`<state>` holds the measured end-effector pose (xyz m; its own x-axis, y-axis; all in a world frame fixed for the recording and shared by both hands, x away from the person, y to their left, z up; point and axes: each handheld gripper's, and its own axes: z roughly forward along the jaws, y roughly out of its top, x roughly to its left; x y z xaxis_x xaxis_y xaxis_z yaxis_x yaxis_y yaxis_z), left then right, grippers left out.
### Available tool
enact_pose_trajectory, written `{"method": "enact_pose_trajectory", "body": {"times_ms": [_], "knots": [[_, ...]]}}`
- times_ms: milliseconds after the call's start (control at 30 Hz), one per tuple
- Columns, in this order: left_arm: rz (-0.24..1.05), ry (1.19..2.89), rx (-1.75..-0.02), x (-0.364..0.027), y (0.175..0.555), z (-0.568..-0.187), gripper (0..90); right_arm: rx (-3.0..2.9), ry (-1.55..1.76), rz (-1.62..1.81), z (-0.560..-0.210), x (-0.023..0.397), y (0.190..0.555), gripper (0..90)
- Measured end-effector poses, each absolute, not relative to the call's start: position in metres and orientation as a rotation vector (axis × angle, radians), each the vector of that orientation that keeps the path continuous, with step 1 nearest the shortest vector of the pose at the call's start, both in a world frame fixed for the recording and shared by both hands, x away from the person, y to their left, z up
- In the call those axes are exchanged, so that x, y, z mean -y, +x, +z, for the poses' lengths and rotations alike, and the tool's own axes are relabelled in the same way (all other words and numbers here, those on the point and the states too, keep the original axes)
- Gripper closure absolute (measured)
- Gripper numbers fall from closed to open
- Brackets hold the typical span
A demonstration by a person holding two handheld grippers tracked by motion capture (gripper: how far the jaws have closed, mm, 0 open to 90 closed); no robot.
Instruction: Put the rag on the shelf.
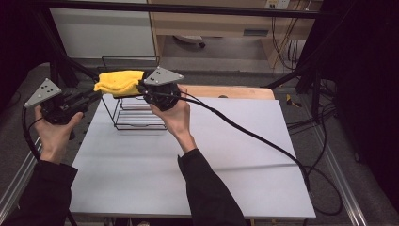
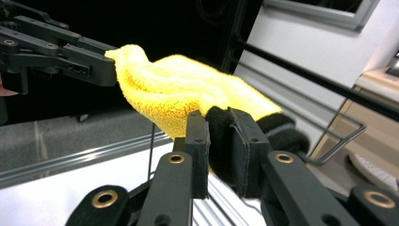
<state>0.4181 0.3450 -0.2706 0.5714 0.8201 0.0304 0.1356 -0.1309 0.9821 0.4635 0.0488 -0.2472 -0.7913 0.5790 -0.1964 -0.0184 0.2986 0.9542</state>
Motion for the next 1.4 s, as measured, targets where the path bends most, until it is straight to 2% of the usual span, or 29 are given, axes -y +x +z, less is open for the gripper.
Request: {"method": "enact_pose_trajectory", "body": {"times_ms": [267, 433, 567, 633, 800, 900, 967, 1100, 1233, 1400], "knots": [[0.707, 1.689, -0.845, -0.345, 0.417, -0.280, 72.0, -2.112, 0.510, 1.505, -0.256, -0.048, 0.461, 70.7], [0.707, 1.710, -0.847, -0.346, 0.411, -0.276, 66.9, -2.142, 0.524, 1.509, -0.254, -0.045, 0.456, 62.1], [0.714, 1.693, -0.831, -0.348, 0.404, -0.266, 63.6, -2.151, 0.517, 1.520, -0.251, -0.042, 0.451, 60.3], [0.710, 1.683, -0.826, -0.347, 0.403, -0.261, 64.6, -2.154, 0.529, 1.536, -0.249, -0.041, 0.450, 63.8], [0.660, 1.723, -0.851, -0.337, 0.415, -0.266, 77.5, -2.195, 0.599, 1.520, -0.255, -0.045, 0.459, 84.1], [0.641, 1.773, -0.877, -0.328, 0.429, -0.276, 84.8, -2.211, 0.647, 1.485, -0.265, -0.049, 0.469, 89.6], [0.647, 1.796, -0.887, -0.322, 0.436, -0.283, 88.3, -2.211, 0.681, 1.468, -0.273, -0.050, 0.476, 90.0], [0.637, 1.795, -0.920, -0.316, 0.449, -0.295, 89.7, -2.212, 0.718, 1.439, -0.284, -0.051, 0.484, 90.0], [0.631, 1.782, -0.927, -0.316, 0.452, -0.299, 89.6, -2.207, 0.732, 1.447, -0.289, -0.048, 0.485, 88.5], [0.613, 1.769, -0.912, -0.317, 0.443, -0.296, 84.8, -2.196, 0.728, 1.508, -0.284, -0.039, 0.478, 81.2]]}}
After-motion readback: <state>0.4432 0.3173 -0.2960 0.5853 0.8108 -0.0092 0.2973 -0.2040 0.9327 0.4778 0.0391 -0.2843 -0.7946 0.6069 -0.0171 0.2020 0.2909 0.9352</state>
